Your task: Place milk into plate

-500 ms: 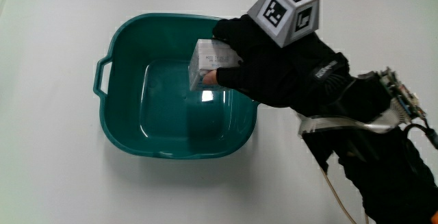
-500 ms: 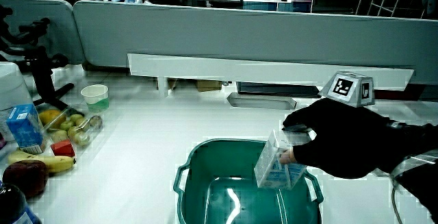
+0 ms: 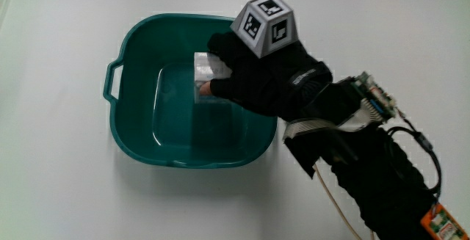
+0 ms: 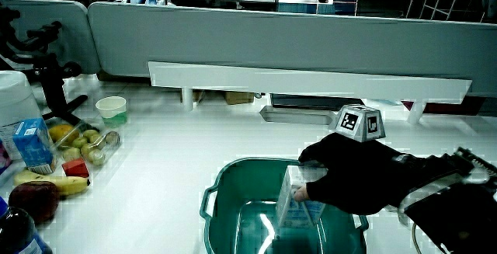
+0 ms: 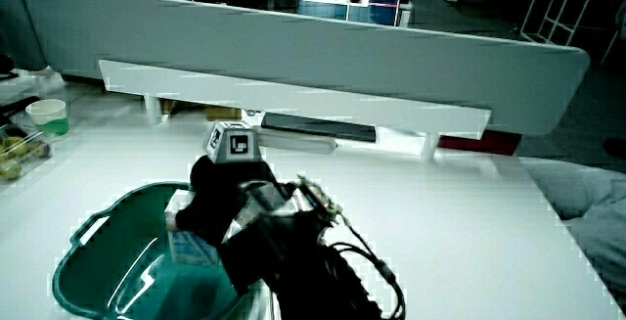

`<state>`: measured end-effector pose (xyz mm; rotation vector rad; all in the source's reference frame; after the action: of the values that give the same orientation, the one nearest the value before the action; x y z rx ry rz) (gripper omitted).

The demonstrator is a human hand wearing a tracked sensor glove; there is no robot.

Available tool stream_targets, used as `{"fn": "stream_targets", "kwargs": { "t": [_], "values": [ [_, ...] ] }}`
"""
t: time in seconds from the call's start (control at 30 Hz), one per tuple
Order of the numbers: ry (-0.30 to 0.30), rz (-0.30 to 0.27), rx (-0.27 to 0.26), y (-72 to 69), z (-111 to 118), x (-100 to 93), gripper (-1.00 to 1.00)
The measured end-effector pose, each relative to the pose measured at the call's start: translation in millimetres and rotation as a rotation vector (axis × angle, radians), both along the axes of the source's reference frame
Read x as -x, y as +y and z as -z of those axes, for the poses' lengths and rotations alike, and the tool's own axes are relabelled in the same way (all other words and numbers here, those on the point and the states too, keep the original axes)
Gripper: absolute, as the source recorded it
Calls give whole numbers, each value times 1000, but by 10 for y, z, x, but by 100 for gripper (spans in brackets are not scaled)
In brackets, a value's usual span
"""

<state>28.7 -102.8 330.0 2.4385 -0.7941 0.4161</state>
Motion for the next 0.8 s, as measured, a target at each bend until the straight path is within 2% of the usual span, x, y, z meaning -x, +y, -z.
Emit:
{"fn": "stream_targets", "kwargs": {
  "t": [0.07, 0.1, 0.17, 0.4, 0.47, 0.5, 0.6, 0.67, 0.8],
  "values": [
    [22, 2, -1, 30, -62, 47, 0],
    [42, 5, 17, 29, -155, 65, 0],
    [87, 4, 14, 34, -251, 98, 0],
    [90, 5, 26, 82, -342, 156, 0],
    [120, -4, 28, 106, -456, 156, 0],
    [116, -5, 46, 122, -460, 151, 0],
    [115, -15, 29, 114, -460, 157, 0],
    [92, -36, 41, 116, -441, 153, 0],
    [112, -66, 81, 103, -486, 146, -20]
  ]
}}
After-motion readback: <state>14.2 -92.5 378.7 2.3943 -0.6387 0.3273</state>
